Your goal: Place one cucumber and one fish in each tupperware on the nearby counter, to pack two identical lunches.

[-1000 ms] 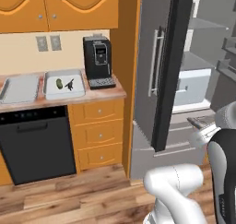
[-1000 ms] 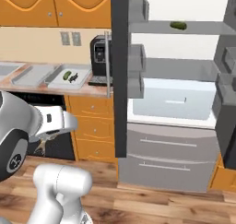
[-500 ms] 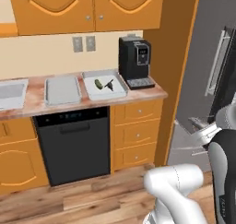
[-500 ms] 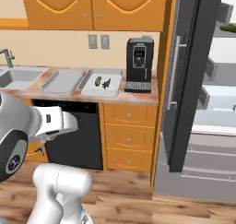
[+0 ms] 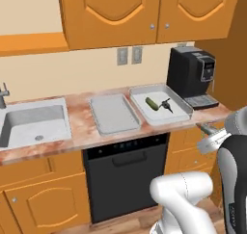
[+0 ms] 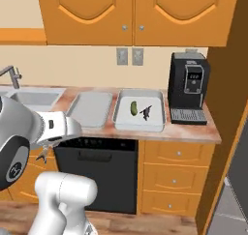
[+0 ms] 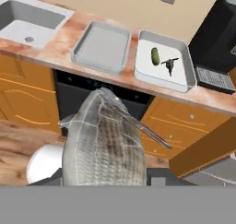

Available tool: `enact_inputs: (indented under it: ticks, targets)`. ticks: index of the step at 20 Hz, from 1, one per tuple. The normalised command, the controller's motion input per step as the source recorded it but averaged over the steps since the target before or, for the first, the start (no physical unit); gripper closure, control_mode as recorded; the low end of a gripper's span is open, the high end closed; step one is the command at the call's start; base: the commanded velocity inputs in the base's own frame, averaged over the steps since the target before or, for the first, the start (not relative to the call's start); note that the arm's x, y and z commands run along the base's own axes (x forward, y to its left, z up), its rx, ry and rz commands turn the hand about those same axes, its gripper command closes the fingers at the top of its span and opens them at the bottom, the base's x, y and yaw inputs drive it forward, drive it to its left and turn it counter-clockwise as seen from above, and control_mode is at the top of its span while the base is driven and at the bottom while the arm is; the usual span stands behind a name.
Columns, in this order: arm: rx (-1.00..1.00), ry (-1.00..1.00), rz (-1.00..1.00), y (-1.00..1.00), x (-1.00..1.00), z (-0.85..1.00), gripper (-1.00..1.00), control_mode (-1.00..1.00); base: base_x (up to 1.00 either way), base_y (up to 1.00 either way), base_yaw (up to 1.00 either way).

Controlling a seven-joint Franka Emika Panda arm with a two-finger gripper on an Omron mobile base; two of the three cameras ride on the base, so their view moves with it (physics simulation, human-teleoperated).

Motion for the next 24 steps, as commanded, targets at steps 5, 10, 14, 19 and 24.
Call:
enact_inputs:
  ticks: [5,10,14,19,24]
  targets:
    - [0.00,0.00,0.00,0.00,0.00,0.00,1.00,1.00,0.89,1.00,-0.09]
    - [0.00,0.01,0.00,0.04,0.23,-0.12,1.00,-1.00,0.37,0.24,-0.01]
    - [0.00,0.00,0.00,-0.01,0.72,-0.42,1.00,-1.00,0.00,0.00,0.00]
    - [0.00,0.00,0.00,-0.02,0.77,-0.50,1.00,-1.00,0.00,0.00,0.00]
    - [0.00,0.01,0.00,-0.20,0.74,-0.50,1.00,-1.00,0.00,0.00,0.00]
